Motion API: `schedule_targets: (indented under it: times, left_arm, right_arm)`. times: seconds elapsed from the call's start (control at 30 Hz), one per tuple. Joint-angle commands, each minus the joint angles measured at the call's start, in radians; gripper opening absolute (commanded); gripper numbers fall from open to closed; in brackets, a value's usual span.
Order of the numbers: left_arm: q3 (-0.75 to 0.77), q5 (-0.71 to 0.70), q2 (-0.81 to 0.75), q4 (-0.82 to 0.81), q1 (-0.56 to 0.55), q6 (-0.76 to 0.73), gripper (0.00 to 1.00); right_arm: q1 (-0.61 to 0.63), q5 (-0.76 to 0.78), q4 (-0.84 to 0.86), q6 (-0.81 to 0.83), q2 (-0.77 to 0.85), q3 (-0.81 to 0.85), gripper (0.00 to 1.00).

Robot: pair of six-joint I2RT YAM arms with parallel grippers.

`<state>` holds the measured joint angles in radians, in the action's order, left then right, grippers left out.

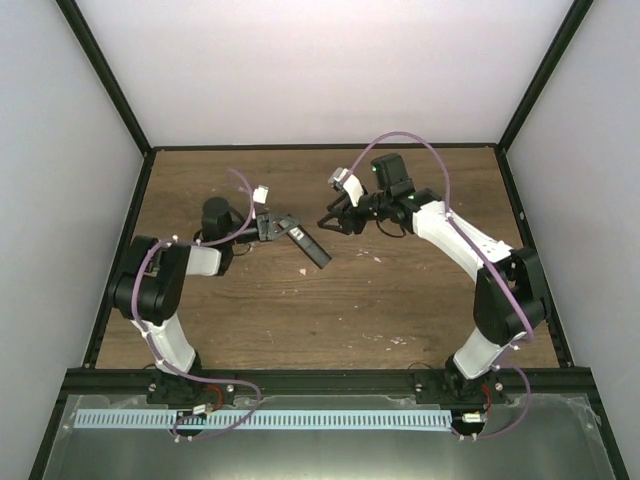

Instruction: Load the batteries into the remote control

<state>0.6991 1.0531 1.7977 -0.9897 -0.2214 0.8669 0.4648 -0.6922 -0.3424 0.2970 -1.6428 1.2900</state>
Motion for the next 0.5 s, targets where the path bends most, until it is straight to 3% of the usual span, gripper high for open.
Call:
schedule_targets:
  times: [0.0, 0.23, 0.47]
  left_arm:
    - [0.051, 0.160, -0.061, 0.045, -0.023, 0.004, 0.00]
    - [0.082, 0.234, -0.111, 0.109, -0.043, -0.021, 0.00]
    - [0.078, 0.237, -0.155, 0.133, -0.055, -0.044, 0.00]
  right_arm:
    - [0.003, -0.127, -0.191, -0.008, 0.003, 0.023, 0.49]
    - [0.003, -0.254, -0.281, -0.008, 0.030, 0.019, 0.52]
    - [0.017, -0.278, -0.344, -0.013, 0.004, 0.029, 0.54]
